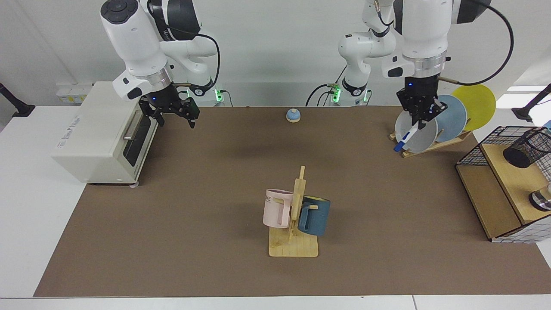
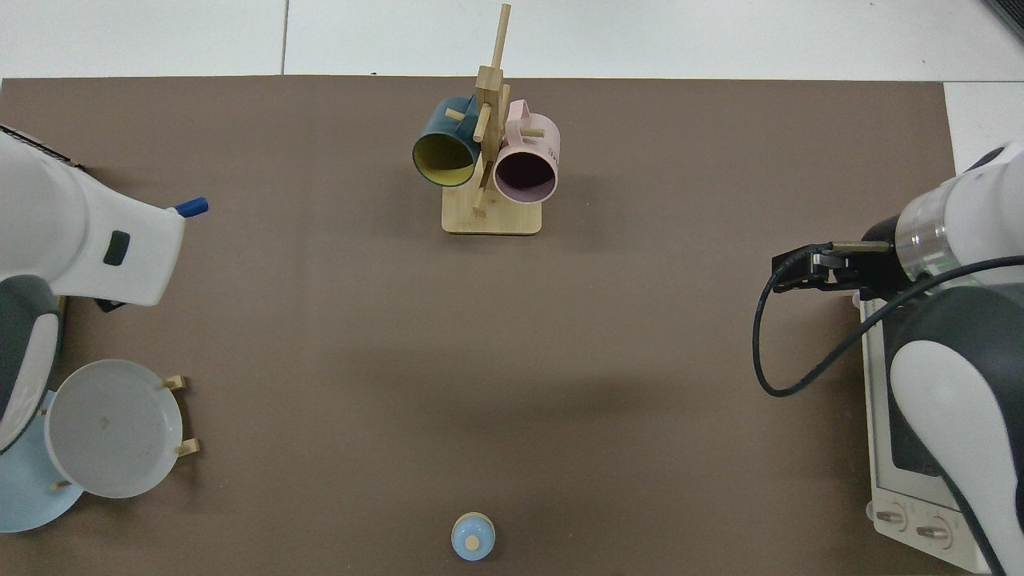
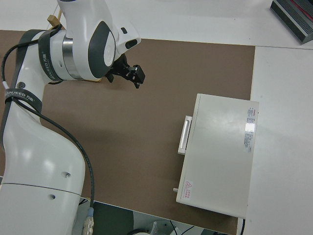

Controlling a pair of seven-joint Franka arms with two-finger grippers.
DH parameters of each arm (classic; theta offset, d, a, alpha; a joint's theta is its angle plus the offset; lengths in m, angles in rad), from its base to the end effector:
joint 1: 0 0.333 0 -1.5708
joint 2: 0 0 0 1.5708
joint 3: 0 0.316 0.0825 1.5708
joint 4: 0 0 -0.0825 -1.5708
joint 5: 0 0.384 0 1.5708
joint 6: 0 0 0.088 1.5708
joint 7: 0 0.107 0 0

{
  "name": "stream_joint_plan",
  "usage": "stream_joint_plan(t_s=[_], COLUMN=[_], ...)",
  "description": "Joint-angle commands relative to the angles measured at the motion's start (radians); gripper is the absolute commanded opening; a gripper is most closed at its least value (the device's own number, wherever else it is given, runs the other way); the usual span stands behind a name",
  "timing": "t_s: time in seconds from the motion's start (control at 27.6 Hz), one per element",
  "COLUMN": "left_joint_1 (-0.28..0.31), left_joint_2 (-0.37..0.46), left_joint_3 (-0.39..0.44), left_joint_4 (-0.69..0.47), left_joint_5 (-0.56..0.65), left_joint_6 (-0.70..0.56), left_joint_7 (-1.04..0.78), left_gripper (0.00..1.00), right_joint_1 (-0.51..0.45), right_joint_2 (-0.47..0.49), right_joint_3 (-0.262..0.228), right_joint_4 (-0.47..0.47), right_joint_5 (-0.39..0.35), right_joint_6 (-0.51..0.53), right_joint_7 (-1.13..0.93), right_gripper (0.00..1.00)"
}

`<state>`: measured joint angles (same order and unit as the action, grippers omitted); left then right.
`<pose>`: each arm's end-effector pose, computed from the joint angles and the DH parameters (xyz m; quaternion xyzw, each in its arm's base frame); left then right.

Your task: Put markers into pen holder

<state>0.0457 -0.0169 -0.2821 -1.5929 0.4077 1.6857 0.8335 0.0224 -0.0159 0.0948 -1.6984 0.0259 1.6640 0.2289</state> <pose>0.5540 -0.0957 0.6418 -0.8345 0.5089 0.0091 0.2110 0.5502 0.0677 0.5808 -0.9982 0.0572 0.0112 0.0104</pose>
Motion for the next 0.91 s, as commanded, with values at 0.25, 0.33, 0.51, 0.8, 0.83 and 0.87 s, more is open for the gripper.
stream_joint_plan(t_s=[0.25, 0.33, 0.51, 0.8, 0.83, 0.87], left_joint_1=[0.098, 0.111, 0.141, 0.174, 0.184, 0.194], left_joint_2=[0.083, 0.097, 0.100, 0.100, 0.098, 0.098], left_joint_3=[0.034, 0.035, 0.046, 0.063, 0.067, 0.067], left_joint_4=[0.122, 0.137, 0.148, 0.148, 0.148, 0.148], left_joint_5=[0.224, 0.262, 0.341, 0.445, 0.445, 0.445], left_joint_6=[-0.006, 0.009, 0.052, 0.140, 0.147, 0.155], left_joint_7=[0.265, 0.323, 0.439, 0.535, 0.544, 0.553], left_gripper=[0.00, 0.00, 0.00, 0.00, 0.00, 0.00], right_joint_1=[-0.009, -0.015, -0.025, -0.032, -0.032, -0.032], right_joint_2=[0.005, 0.004, 0.005, 0.005, 0.004, 0.002], right_joint_3=[0.014, 0.014, 0.014, 0.014, 0.014, 0.014], right_joint_4=[0.056, 0.052, 0.052, 0.052, 0.052, 0.052], right_joint_5=[-0.080, -0.069, -0.058, -0.011, -0.011, -0.009], right_joint_6=[-0.021, -0.021, -0.024, -0.023, -0.026, -0.029], right_joint_7=[-0.040, -0.037, -0.036, 0.065, 0.082, 0.093], right_gripper=[1.00, 1.00, 1.00, 1.00, 1.00, 1.00])
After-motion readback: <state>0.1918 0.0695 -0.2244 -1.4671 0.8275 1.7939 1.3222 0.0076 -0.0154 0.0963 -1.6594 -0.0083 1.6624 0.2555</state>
